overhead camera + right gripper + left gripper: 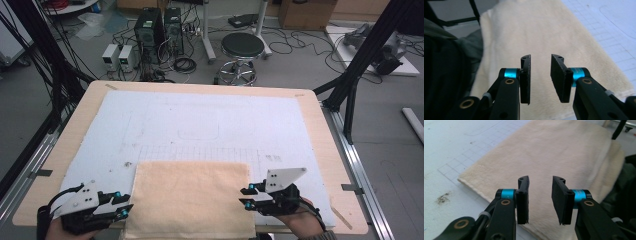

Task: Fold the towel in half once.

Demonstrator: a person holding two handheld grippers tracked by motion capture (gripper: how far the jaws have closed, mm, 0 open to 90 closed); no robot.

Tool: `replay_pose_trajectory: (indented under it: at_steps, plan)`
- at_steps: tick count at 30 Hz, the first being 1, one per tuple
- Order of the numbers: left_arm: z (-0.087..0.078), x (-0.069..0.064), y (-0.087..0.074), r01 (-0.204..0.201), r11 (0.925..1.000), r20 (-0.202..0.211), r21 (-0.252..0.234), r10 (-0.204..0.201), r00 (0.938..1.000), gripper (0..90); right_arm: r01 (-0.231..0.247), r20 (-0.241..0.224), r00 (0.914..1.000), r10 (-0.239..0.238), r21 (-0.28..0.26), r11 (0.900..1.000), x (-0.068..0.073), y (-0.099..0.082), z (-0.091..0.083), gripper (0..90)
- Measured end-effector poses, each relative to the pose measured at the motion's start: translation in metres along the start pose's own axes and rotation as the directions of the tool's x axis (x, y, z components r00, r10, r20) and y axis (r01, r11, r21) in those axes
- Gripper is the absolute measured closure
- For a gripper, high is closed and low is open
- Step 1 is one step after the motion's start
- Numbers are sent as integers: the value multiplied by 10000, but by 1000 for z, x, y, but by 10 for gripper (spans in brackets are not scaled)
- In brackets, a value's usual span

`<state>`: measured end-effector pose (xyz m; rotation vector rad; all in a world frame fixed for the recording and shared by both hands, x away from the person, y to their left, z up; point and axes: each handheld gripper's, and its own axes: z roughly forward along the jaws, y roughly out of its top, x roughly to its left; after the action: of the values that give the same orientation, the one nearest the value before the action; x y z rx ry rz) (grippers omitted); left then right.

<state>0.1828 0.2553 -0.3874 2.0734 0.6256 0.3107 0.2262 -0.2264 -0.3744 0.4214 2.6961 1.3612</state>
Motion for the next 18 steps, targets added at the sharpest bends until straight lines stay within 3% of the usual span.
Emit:
replay_pose_trajectory:
  at_steps: [6,12,15,18]
  plan:
    - [25,27,2,365,9993,-755,-71,-369,9965,582,-509,683,9965,487,299,9983,-33,-2,20,611]
    - [48,56,10,689,9976,-1223,102,-671,9902,539,-1114,1590,9821,1014,555,9922,-68,-4,37,535]
    - [61,68,13,757,9965,-1412,357,-699,9875,517,-1384,1732,9768,1261,610,9885,-78,-6,43,500]
    - [73,81,13,1141,9919,-1640,564,-1036,9810,484,-1585,1857,9723,1422,761,9844,-88,-10,48,466]
